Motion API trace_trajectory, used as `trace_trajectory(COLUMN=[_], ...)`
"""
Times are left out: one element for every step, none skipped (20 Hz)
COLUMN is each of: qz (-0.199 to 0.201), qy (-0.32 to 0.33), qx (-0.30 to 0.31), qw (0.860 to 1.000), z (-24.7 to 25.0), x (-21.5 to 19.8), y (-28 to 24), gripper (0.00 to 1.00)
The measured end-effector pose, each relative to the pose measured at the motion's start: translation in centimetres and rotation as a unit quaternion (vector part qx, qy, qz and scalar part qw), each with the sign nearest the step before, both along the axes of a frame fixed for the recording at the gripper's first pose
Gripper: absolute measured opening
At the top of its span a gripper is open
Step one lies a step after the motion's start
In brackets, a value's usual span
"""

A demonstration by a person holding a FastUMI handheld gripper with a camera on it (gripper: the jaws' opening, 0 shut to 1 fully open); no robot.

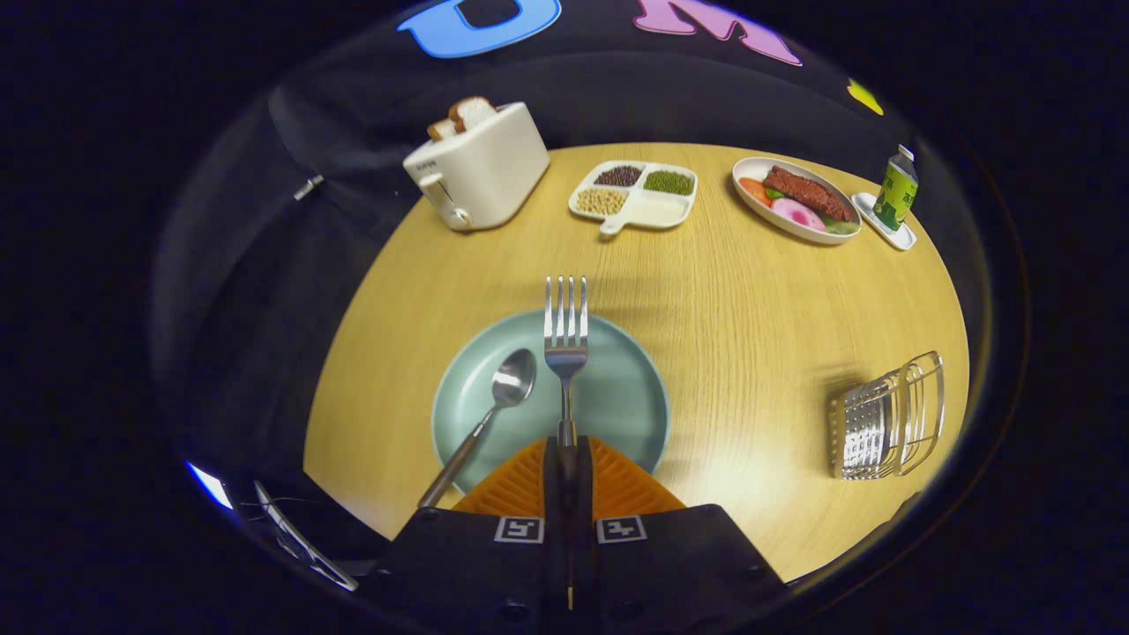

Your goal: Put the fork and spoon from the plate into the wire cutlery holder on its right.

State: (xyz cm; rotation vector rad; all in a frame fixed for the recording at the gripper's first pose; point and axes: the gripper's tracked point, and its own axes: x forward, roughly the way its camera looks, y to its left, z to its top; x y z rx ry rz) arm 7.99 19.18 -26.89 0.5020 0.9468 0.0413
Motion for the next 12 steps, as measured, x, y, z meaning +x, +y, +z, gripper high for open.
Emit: trace_trajectory(qz=[0.003, 0.011, 0.019, 0.029, 0.044, 0.053, 0.062, 0.063, 0.062, 0.065, 0.062, 0.071], qy=[-0.015, -0.023, -0.026, -0.024, -0.013, -0.003, 0.012, 0.026, 0.044, 0.067, 0.085, 0.112], qx=[-0.004, -0.013, -0.024, -0.038, -0.049, -0.060, -0.066, -0.072, -0.078, -0.084, -0.091, -0.088], qw=[1.000, 1.000, 0.999, 0.999, 0.998, 0.997, 0.996, 0.995, 0.994, 0.992, 0.990, 0.987], z=[1.7, 3.1, 4.2, 5.0, 5.4, 5.6, 5.6, 5.4, 5.0, 4.8, 4.5, 4.1], x=[-0.4, -1.2, -2.1, -3.4, -4.7, -6.0, -7.2, -8.5, -9.6, -10.9, -11.9, -13.1], y=[-2.0, -4.0, -6.4, -8.7, -10.9, -12.9, -14.8, -16.6, -18.6, -20.4, -22.0, -22.9], gripper=[0.07, 0.07, 0.07, 0.07, 0.07, 0.07, 0.07, 0.07, 0.07, 0.07, 0.07, 0.07])
